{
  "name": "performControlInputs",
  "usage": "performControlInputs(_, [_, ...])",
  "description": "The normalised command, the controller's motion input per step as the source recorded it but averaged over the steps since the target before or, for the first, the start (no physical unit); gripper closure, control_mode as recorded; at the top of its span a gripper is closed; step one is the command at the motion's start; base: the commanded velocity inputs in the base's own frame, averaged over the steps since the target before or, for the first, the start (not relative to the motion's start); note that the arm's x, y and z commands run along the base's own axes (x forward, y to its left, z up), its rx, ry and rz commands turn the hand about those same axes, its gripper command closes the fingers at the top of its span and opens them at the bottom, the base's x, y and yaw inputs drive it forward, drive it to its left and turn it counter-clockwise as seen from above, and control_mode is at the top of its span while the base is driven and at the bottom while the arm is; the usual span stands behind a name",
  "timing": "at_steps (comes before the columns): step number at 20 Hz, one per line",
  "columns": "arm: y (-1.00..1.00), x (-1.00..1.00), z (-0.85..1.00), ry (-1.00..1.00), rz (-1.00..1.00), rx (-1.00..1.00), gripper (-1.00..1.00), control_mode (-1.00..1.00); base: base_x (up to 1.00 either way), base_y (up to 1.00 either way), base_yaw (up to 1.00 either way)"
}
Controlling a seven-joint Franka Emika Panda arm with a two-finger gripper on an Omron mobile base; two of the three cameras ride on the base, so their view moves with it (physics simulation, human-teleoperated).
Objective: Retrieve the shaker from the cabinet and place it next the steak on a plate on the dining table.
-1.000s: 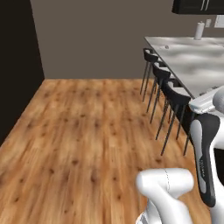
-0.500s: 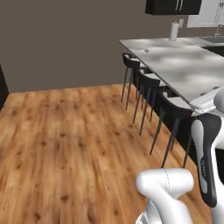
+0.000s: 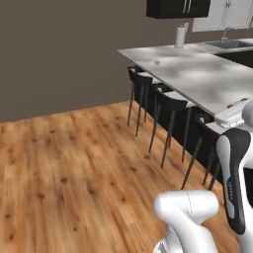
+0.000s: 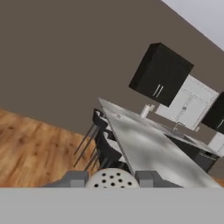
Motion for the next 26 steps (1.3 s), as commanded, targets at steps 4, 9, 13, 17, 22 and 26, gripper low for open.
performControlInputs(4, [0.0,0.0,0.0,0.0,0.0,0.0,1.0,1.0,1.0,0.82,-0.34])
performControlInputs(9, [0.0,0.0,0.0,0.0,0.0,0.0,1.0,1.0,1.0,0.83,-0.36])
performControlInputs(13, [0.0,0.0,0.0,0.0,0.0,0.0,1.0,1.0,1.0,0.83,-0.36])
performControlInputs(17, [0.0,0.0,0.0,0.0,0.0,0.0,1.0,1.0,1.0,0.82,-0.36])
performControlInputs(22, [0.0,0.0,0.0,0.0,0.0,0.0,1.0,1.0,1.0,0.81,-0.36])
performControlInputs(26, [0.0,0.0,0.0,0.0,0.0,0.0,1.0,1.0,1.0,0.81,-0.35])
